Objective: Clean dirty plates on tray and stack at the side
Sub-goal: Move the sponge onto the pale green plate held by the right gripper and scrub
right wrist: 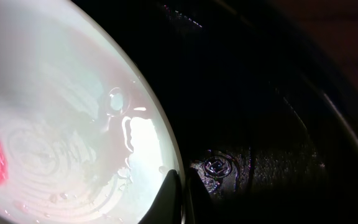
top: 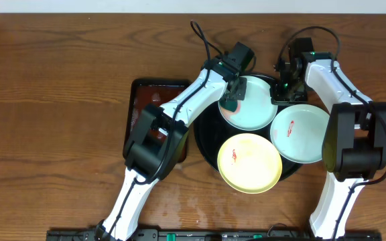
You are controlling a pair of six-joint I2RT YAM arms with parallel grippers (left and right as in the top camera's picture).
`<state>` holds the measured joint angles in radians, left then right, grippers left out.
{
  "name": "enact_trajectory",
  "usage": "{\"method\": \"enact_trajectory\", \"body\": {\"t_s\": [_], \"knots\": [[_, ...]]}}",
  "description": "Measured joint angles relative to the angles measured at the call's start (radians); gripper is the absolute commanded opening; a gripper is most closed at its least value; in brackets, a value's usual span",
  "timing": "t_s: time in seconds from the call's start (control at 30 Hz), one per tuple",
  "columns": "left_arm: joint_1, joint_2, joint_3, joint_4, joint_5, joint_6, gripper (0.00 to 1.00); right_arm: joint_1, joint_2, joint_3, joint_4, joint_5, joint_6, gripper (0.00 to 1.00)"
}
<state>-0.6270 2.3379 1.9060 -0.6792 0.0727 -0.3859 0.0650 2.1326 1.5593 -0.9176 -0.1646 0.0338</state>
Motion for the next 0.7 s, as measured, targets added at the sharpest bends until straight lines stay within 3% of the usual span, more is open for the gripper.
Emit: {"method": "enact_trajectory", "body": {"t_s": [0.7], "knots": [[0.0,0.044,0.027,0.024,0.065,-0.007,0.08,0.0,0.0,0.0,-0.005,0.003,0.0,0.01]]}}
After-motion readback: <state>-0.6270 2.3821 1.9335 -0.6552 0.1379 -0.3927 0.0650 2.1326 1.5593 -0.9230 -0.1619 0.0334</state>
